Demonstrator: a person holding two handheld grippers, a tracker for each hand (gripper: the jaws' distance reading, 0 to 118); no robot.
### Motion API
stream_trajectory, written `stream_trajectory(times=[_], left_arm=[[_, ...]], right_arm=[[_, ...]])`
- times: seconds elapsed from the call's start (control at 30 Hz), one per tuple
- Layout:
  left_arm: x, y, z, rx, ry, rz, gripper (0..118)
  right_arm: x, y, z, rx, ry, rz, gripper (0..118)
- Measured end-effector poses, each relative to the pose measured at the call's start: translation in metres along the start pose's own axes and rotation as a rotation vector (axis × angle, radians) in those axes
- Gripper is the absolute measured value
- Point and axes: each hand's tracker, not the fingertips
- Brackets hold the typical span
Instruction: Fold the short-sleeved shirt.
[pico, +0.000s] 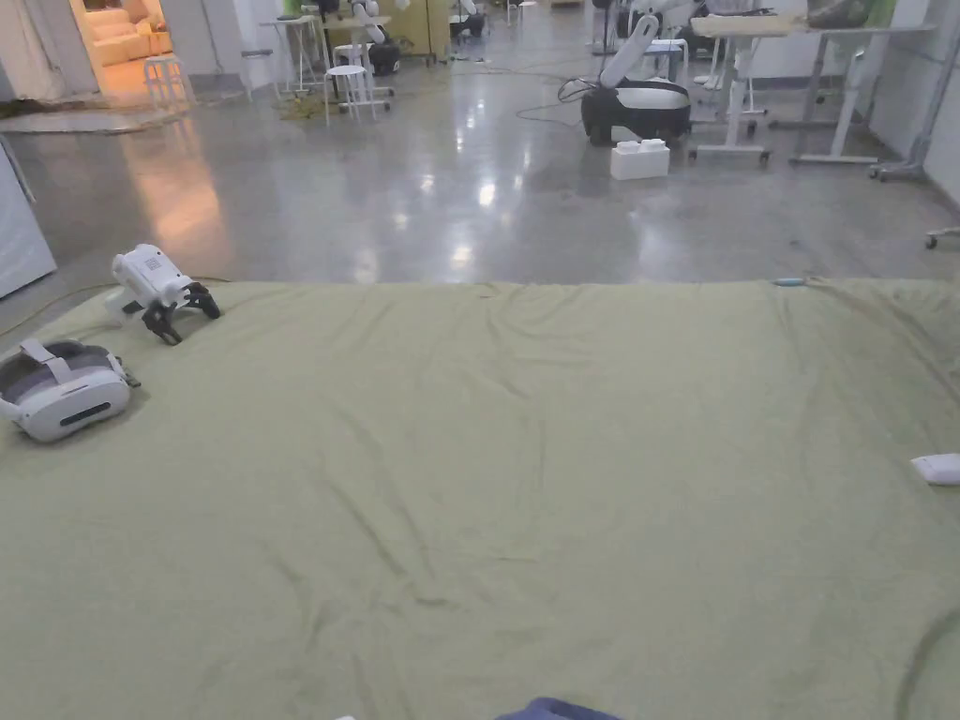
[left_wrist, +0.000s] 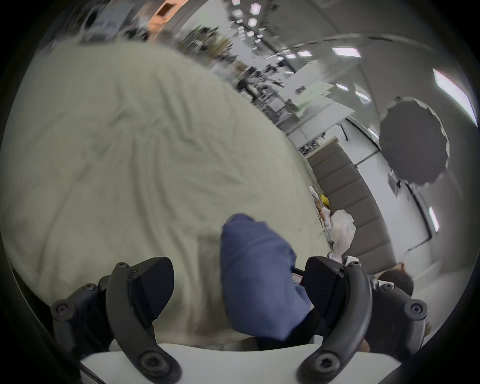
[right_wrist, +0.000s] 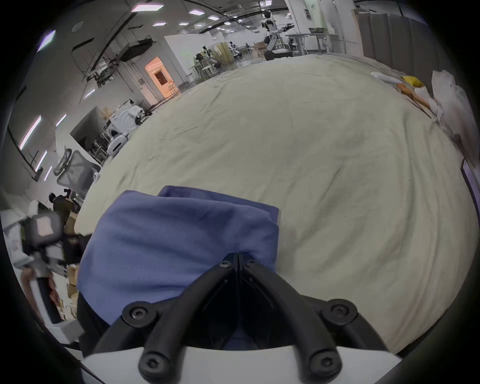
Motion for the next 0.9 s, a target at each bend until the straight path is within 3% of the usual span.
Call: stream_trajectory(times=[0.07, 0.17, 0.23, 0.27, 0.3, 0.4, 0.5, 0.53, 0.63, 0.77, 0.83, 0.9], left_arm=[[-0.007, -0.002, -0.019, -0.055, -0.041, 0.04, 103], [-0.001, -0.009, -0.047, -0.098, -0.083, 0.058, 87], [0.002, -0.007, -0.055, -0.098, -0.098, 0.059, 45], [0.005, -0.008, -0.058, -0.103, -0.075, 0.067, 37], [0.005, -0.006, -0.059, -0.098, -0.012, 0.056, 35], [0.0, -0.001, -0.048, -0.09, -0.078, 0.066, 28], [-0.013, 0.02, -0.02, -0.027, -0.142, 0.131, 28], [-0.022, 0.035, 0.004, 0.004, -0.142, 0.136, 28], [-0.069, 0.087, 0.075, 0.107, 0.016, 0.047, 28], [-0.153, 0.162, 0.172, 0.217, 0.303, 0.053, 28], [-0.184, 0.196, 0.195, 0.184, 0.466, 0.02, 28], [-0.201, 0.209, 0.199, 0.193, 0.51, 0.022, 29]], right_arm=[[-0.001, -0.002, 0.005, 0.001, -0.007, 0.016, 0], [-0.002, -0.004, 0.003, 0.011, -0.016, 0.032, 0], [-0.002, -0.007, 0.005, 0.021, -0.018, 0.002, 0], [-0.002, -0.007, 0.005, 0.025, -0.019, -0.006, 0], [-0.002, -0.008, 0.008, 0.027, -0.013, -0.013, 0], [-0.004, -0.005, 0.022, 0.034, 0.013, 0.003, 0], [-0.005, -0.008, 0.044, 0.112, 0.136, -0.026, 0], [-0.004, -0.01, 0.048, 0.111, 0.129, -0.033, 0], [-0.004, -0.016, 0.05, 0.097, 0.119, -0.033, 0], [-0.005, -0.03, 0.044, 0.054, 0.104, -0.005, 0], [-0.004, -0.038, 0.045, 0.075, 0.113, 0.004, 0], [-0.004, -0.04, 0.045, 0.076, 0.12, -0.019, 0]])
